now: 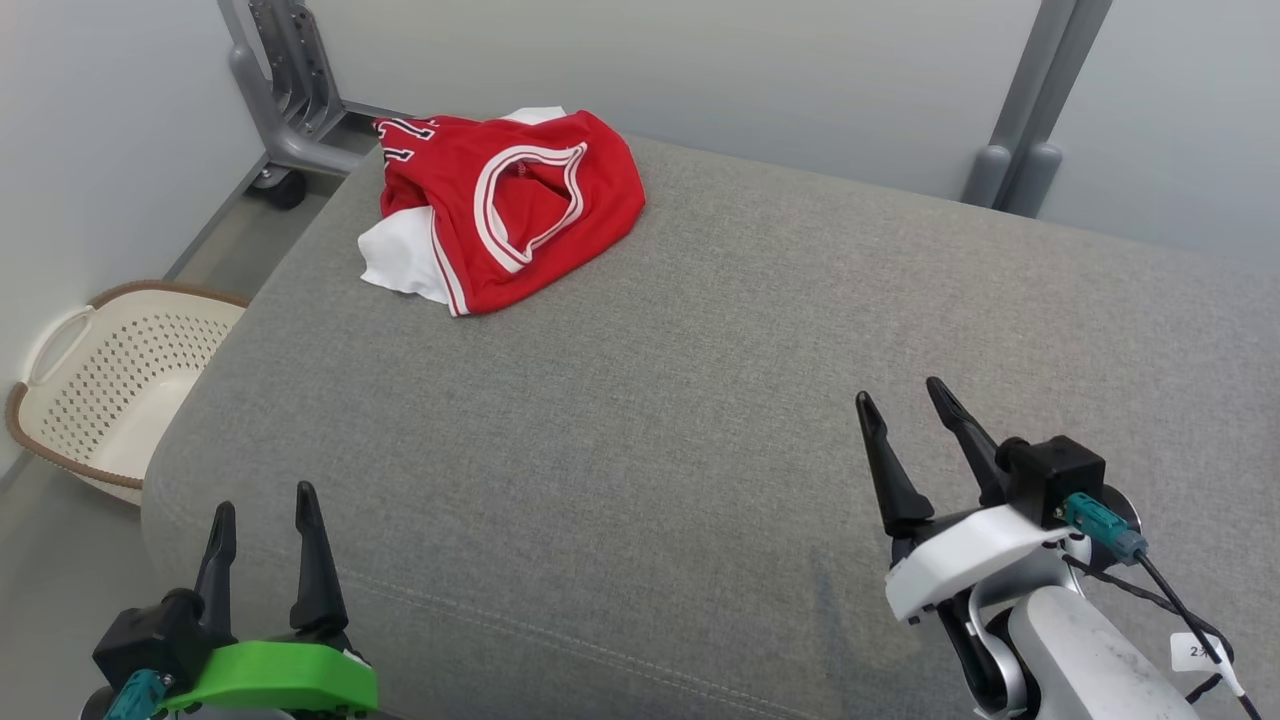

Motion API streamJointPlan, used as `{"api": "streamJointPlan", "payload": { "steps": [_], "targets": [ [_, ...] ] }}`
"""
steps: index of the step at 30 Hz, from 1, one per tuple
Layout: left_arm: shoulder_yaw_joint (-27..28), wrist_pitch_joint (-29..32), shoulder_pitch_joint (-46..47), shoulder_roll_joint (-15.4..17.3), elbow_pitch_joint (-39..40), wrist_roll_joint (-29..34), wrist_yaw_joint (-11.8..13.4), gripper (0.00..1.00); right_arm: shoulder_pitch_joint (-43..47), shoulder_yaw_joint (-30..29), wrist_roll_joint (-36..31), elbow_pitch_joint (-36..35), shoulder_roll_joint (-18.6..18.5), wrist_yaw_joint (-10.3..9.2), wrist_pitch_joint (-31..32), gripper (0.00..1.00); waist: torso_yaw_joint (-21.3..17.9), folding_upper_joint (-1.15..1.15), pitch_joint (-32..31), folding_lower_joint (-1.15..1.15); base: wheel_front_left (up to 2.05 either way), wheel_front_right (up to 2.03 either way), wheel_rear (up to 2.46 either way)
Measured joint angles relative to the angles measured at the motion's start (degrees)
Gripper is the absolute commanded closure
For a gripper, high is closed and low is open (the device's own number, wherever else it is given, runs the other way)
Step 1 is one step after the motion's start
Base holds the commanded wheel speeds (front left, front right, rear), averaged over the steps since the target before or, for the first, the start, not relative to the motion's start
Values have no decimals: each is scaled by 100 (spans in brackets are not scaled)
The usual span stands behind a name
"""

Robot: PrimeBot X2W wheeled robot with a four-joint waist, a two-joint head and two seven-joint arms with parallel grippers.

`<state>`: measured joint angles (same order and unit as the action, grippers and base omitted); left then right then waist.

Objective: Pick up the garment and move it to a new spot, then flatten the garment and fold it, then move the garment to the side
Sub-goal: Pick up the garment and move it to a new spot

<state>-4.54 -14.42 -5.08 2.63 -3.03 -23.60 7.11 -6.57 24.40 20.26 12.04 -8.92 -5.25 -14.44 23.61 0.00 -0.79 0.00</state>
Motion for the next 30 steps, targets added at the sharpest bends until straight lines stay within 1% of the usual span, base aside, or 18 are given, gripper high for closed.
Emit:
{"api": "streamJointPlan", "payload": {
  "steps": [6, 10, 13, 16, 20, 25, 30],
  "targets": [
    [-78, 0, 103, -2, 2, 29, 0, 0, -15, -4, -100, -91, -73, -40, 3, 0, -132, 0, 174, 0, 0, 0, 0],
    [-102, 0, 420, -1, -24, 103, 0, 0, -73, -9, -166, -178, -125, -41, 45, 0, -203, 0, 291, 0, 0, 0, 0],
    [-99, 45, 904, 70, -119, 189, 0, 0, -188, -14, -264, -267, -204, -41, 114, 0, -276, 0, 430, 0, 0, 0, 0],
    [-94, 222, 1391, 237, -288, 355, 0, 0, -328, -13, -311, -383, -267, -41, 202, 0, -353, 0, 591, 0, 0, 0, 0],
    [-92, 537, 2174, 345, -591, 403, 0, 0, -552, 5, -398, -561, -347, -41, 320, 0, -471, 0, 836, 0, 0, 0, 0],
    [-54, 978, 3160, 371, -1076, 409, 0, 0, -809, 52, -539, -769, -463, -37, 501, 0, -653, 0, 1165, 0, 0, 0, 0],
    [99, 1408, 3842, 360, -1638, 286, 1, 0, -1041, 57, -641, -1016, -568, -33, 654, 0, -873, 0, 1510, 0, 0, 0, 0]
  ]
}}
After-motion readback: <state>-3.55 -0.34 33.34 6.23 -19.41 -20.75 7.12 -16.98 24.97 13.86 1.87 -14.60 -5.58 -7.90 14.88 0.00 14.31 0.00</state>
